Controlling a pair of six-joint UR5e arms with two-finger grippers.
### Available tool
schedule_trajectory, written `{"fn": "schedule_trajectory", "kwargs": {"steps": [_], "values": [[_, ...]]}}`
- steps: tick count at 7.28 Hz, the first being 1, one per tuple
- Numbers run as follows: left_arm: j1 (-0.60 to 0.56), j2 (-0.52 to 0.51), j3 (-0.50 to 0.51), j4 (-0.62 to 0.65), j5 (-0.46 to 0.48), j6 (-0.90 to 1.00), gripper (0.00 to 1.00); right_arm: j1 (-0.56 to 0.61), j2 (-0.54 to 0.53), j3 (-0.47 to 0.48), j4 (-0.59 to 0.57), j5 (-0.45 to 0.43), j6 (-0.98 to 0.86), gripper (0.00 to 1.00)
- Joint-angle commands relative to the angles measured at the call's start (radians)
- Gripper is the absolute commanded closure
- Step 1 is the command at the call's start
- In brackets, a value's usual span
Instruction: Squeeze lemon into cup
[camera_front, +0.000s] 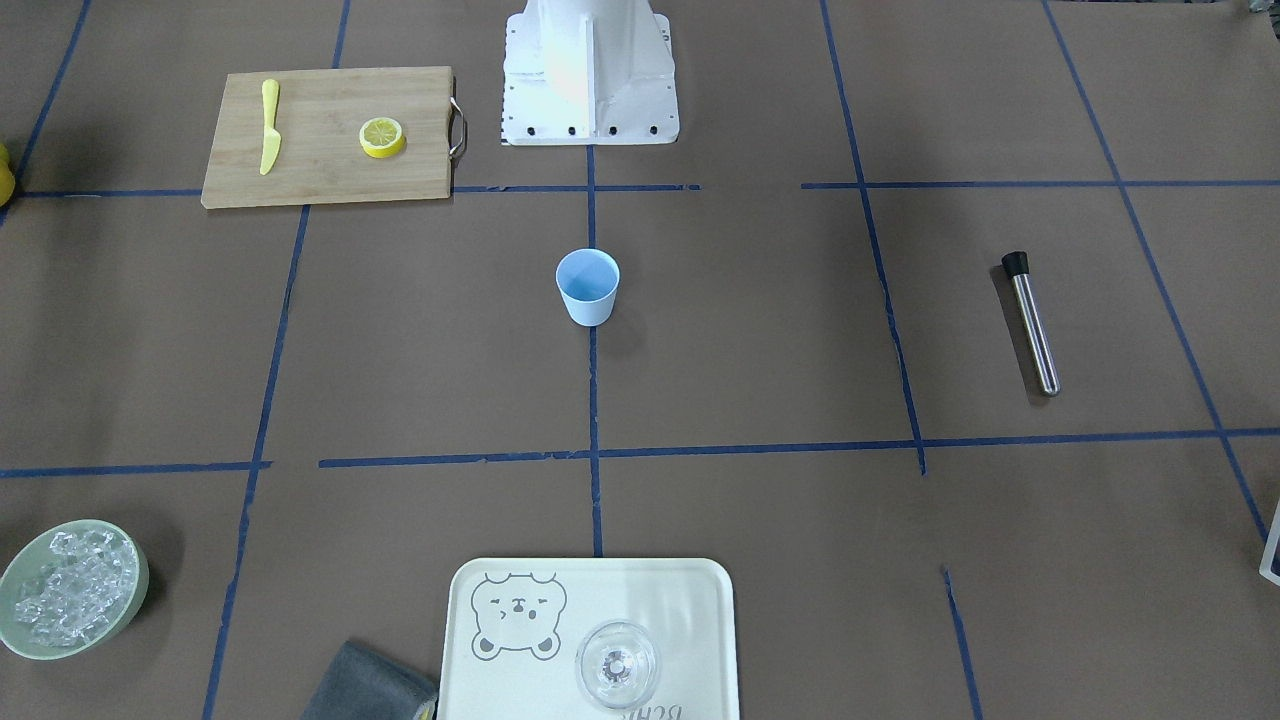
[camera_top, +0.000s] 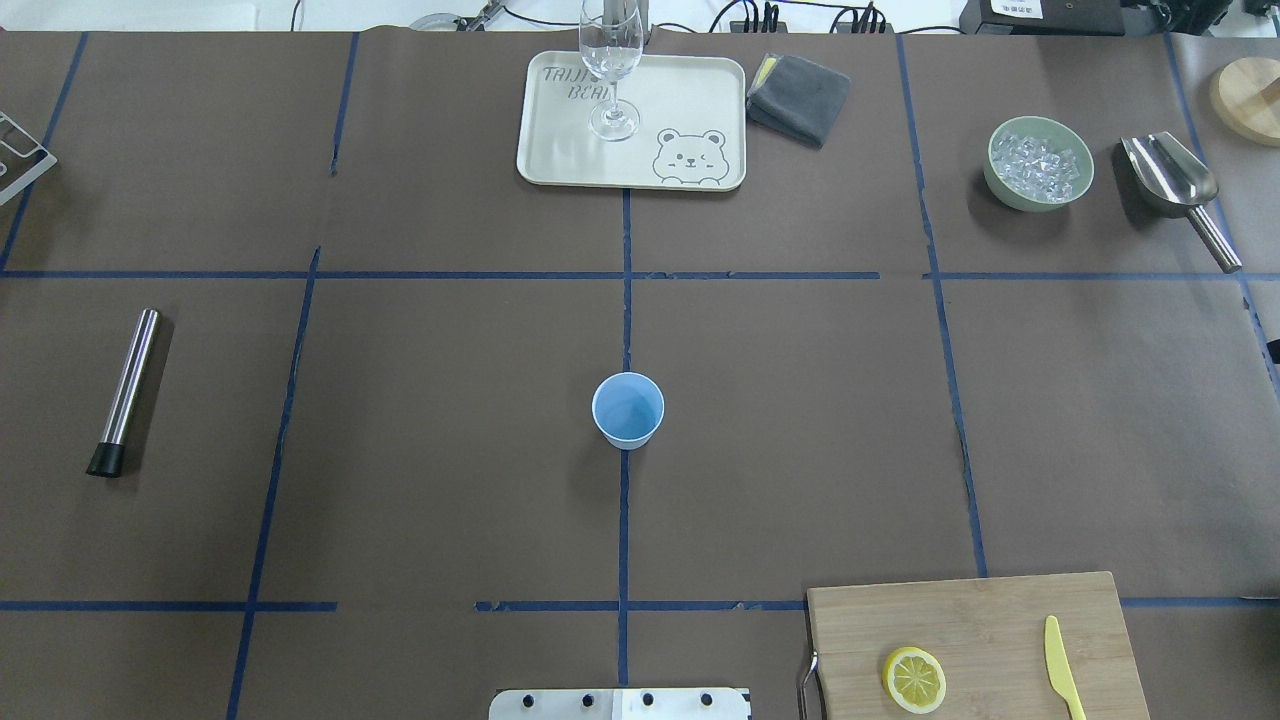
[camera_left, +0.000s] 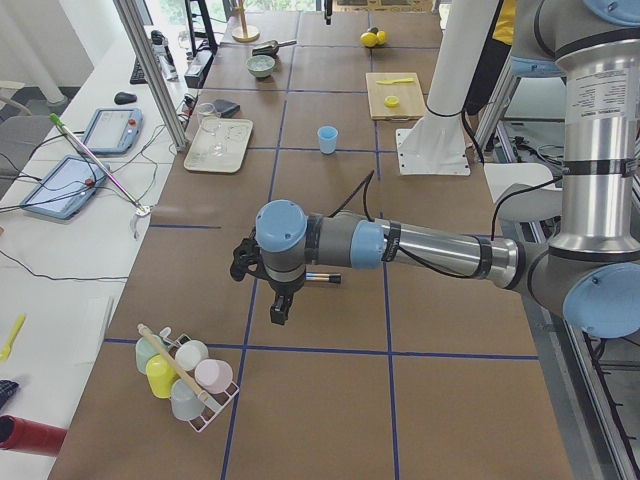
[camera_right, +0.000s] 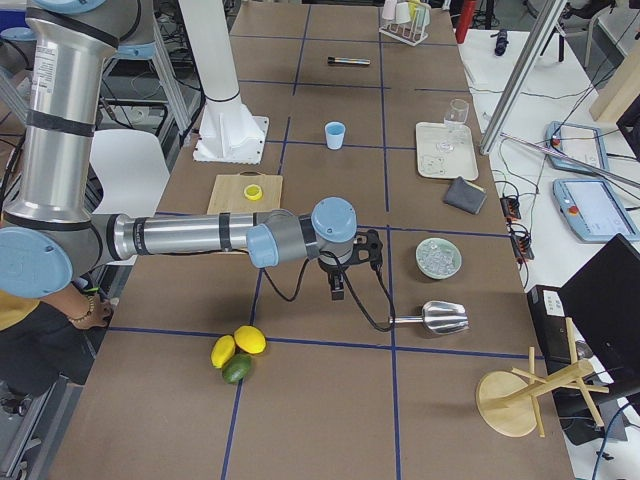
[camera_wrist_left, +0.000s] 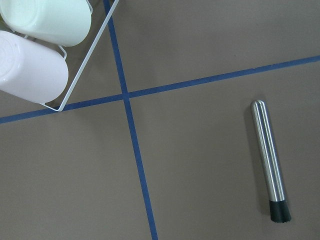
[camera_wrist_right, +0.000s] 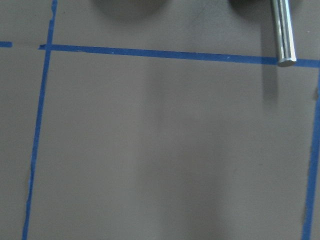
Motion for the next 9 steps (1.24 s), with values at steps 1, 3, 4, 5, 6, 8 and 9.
{"fn": "schedule_trajectory", "kwargs": {"steps": [1, 3, 4, 5, 6, 8, 9], "values": [[0.002, -0.002, -0.017, -0.009, 0.000, 0.001, 0.00, -0.168, -0.037, 0.076, 0.162, -0.033, 0.257, 0.00], [0.003, -0.002, -0.017, -0.029, -0.002, 0.003, 0.00, -0.382, -0.036, 0.222, 0.162, -0.178, 0.594, 0.00], [0.005, -0.002, -0.016, -0.029, -0.002, 0.003, 0.00, -0.541, -0.034, 0.304, 0.162, -0.322, 0.754, 0.00], [0.005, -0.002, -0.016, -0.034, -0.002, 0.003, 0.00, -0.701, -0.025, 0.355, 0.162, -0.442, 0.903, 0.00], [0.006, -0.002, -0.011, -0.064, -0.002, 0.003, 0.00, -0.833, -0.017, 0.374, 0.162, -0.563, 0.992, 0.00], [0.008, 0.001, -0.011, -0.083, -0.002, -0.003, 0.00, -1.077, -0.019, 0.391, 0.156, -0.790, 1.085, 0.00], [0.008, 0.003, -0.011, -0.083, -0.002, -0.005, 0.00, -1.177, -0.019, 0.391, 0.153, -0.893, 1.120, 0.00]]}}
